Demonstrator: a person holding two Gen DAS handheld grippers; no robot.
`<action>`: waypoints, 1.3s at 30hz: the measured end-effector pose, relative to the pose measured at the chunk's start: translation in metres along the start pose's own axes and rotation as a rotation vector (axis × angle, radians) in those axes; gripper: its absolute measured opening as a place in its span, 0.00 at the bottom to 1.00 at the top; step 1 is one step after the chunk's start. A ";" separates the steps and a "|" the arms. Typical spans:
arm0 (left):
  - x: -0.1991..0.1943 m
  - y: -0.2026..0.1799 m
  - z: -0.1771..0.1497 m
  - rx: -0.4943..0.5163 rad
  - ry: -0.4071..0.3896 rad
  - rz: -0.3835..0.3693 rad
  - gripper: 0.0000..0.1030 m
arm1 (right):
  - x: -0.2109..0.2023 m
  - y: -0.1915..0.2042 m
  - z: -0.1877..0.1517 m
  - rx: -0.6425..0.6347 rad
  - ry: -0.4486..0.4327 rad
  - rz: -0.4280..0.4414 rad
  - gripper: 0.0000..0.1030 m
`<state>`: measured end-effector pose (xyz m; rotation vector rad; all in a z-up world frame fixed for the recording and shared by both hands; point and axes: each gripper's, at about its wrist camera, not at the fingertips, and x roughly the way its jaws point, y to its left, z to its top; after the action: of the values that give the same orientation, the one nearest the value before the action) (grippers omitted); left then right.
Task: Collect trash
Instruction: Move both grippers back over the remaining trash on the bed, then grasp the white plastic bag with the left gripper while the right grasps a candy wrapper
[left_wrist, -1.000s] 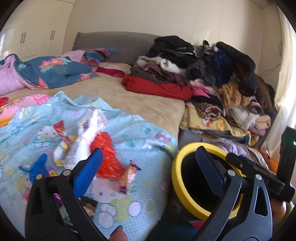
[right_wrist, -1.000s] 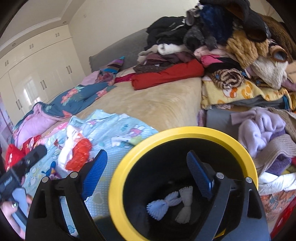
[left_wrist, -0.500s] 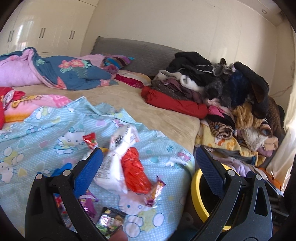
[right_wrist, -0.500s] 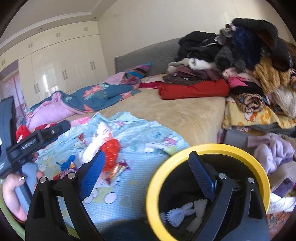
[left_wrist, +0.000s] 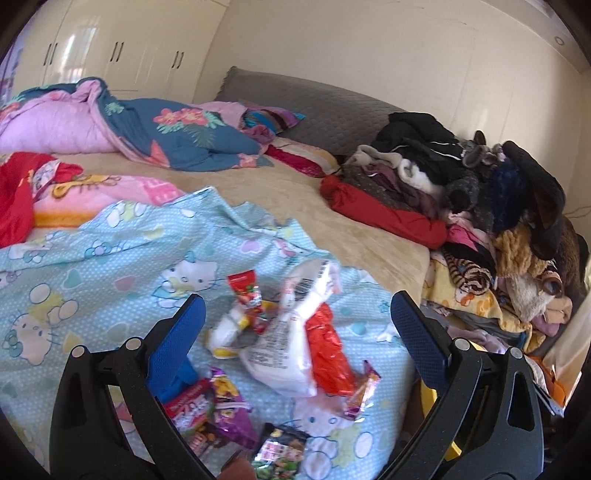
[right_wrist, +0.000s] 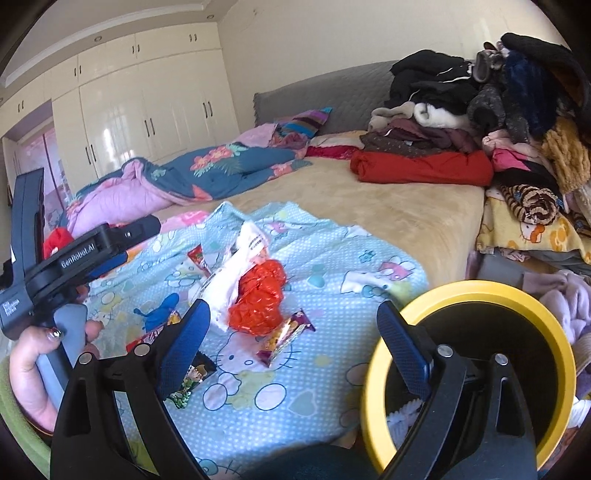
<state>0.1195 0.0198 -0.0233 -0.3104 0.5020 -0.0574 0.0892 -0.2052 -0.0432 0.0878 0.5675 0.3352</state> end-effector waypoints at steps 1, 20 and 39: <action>0.001 0.004 0.000 -0.005 0.003 0.007 0.89 | 0.003 0.001 -0.001 -0.002 0.008 0.001 0.87; 0.036 0.028 -0.018 -0.033 0.148 -0.011 0.80 | 0.089 -0.004 -0.002 0.050 0.179 -0.052 0.78; 0.081 0.024 -0.039 -0.014 0.285 -0.014 0.67 | 0.151 -0.015 -0.017 0.145 0.374 -0.013 0.44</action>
<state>0.1713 0.0213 -0.1004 -0.3213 0.7830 -0.1126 0.2032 -0.1686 -0.1377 0.1631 0.9622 0.2986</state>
